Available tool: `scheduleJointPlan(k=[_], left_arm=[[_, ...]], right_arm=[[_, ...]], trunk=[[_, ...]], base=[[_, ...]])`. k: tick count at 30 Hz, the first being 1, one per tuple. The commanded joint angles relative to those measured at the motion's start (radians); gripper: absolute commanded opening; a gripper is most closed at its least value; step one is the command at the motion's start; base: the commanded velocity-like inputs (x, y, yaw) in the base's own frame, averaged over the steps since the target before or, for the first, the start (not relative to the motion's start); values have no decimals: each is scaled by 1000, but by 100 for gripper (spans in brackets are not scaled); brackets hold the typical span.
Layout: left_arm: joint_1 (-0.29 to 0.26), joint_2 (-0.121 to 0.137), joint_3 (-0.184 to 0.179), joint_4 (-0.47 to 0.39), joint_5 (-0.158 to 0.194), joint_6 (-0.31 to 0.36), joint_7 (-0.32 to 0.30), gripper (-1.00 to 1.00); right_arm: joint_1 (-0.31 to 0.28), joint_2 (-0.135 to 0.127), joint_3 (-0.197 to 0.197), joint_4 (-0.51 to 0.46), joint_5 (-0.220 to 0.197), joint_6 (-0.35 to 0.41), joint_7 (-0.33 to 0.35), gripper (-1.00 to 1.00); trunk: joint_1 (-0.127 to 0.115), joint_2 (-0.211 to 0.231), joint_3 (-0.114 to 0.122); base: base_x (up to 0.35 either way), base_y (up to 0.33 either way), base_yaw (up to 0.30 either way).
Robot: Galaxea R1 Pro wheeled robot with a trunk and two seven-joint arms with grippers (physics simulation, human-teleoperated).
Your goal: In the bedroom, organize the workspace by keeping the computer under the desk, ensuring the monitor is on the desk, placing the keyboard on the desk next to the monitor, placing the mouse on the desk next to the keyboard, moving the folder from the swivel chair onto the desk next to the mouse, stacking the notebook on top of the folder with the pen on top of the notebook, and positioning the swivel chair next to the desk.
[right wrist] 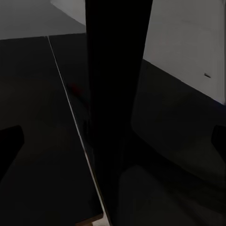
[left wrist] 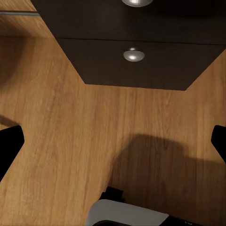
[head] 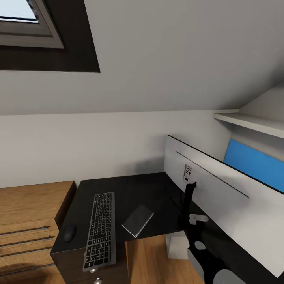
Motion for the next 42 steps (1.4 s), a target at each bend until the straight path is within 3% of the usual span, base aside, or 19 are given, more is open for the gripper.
scheduleJointPlan(k=[1, 2, 6, 14, 19, 25, 36, 42], left_arm=[[-1, 0, -9, 0, 7, -3, 6, 100], [-1, 0, -9, 0, 7, -3, 6, 100], [-1, 0, -9, 0, 7, -3, 6, 100], [-1, 0, -9, 0, 6, -3, 6, 100], [-1, 0, -9, 0, 6, -3, 6, 100], [-1, 0, -9, 0, 6, -4, 6, 100], [-1, 0, -9, 0, 6, -3, 6, 100], [0, 0, -9, 0, 6, -3, 6, 100]], right_arm=[[-5, -1, 8, 8, -11, -19, -6, 100], [-9, -1, 7, 17, -10, -57, -6, 100], [-13, -3, 6, 36, -11, -90, -10, 100], [-35, -2, 6, 67, -12, -96, -30, 100], [-91, 1, 6, 128, -14, -60, -34, 100], [-140, -1, 6, 154, -15, 44, -34, 100], [-188, -2, 6, 159, -16, 144, -33, 100], [-200, -3, 6, 160, -16, 162, -33, 100]], trunk=[[0, -2, -2], [0, -2, -2], [0, -2, -2], [0, -2, -2], [0, -2, -2], [0, -2, -2], [0, -2, -2], [0, -2, -2]], base=[[0, 0, 0], [0, 0, 0], [0, 0, 0], [0, 0, 0], [0, 0, 0], [0, 0, 0], [0, 0, 0], [0, 0, 0]])
